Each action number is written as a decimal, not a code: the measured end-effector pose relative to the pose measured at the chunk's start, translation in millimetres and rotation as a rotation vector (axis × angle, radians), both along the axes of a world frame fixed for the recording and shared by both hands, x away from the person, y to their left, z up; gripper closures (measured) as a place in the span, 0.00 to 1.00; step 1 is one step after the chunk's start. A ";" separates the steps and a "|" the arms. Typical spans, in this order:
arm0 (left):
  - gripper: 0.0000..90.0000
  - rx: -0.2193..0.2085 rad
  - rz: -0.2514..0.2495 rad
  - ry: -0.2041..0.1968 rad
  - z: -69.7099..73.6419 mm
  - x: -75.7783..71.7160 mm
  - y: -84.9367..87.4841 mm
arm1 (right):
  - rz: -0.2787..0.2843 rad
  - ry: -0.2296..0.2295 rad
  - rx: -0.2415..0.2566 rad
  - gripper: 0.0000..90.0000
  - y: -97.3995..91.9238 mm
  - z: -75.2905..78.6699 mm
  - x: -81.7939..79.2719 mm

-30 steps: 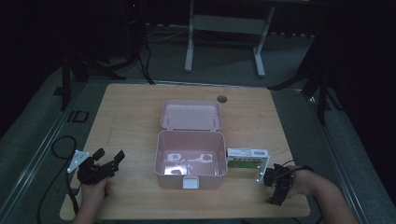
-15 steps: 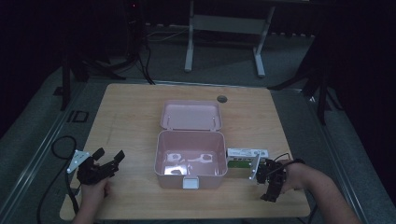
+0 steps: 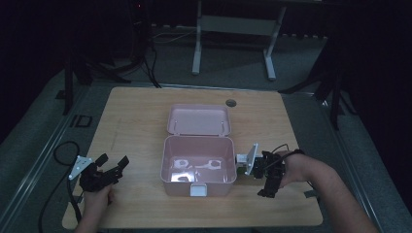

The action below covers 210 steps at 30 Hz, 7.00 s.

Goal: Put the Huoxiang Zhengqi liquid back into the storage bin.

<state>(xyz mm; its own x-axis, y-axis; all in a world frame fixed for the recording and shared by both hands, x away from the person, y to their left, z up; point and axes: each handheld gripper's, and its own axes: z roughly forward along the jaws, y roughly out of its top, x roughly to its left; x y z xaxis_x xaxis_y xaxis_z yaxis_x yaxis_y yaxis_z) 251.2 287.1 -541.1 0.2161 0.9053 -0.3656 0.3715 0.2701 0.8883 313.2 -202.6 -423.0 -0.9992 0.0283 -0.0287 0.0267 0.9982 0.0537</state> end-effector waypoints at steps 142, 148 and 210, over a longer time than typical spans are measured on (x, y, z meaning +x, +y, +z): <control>0.07 0.009 -0.003 0.001 -0.9 2.2 -0.2 | 0.076 -0.089 -0.079 0.69 153.0 119.3 -2.1; 0.07 0.009 -0.005 0.000 -0.8 2.0 -0.4 | 0.080 -0.078 -0.094 0.69 158.5 106.5 -0.6; 0.07 0.021 -0.001 0.005 -1.2 2.5 -1.1 | 0.105 -0.034 -0.100 0.69 162.0 16.4 9.2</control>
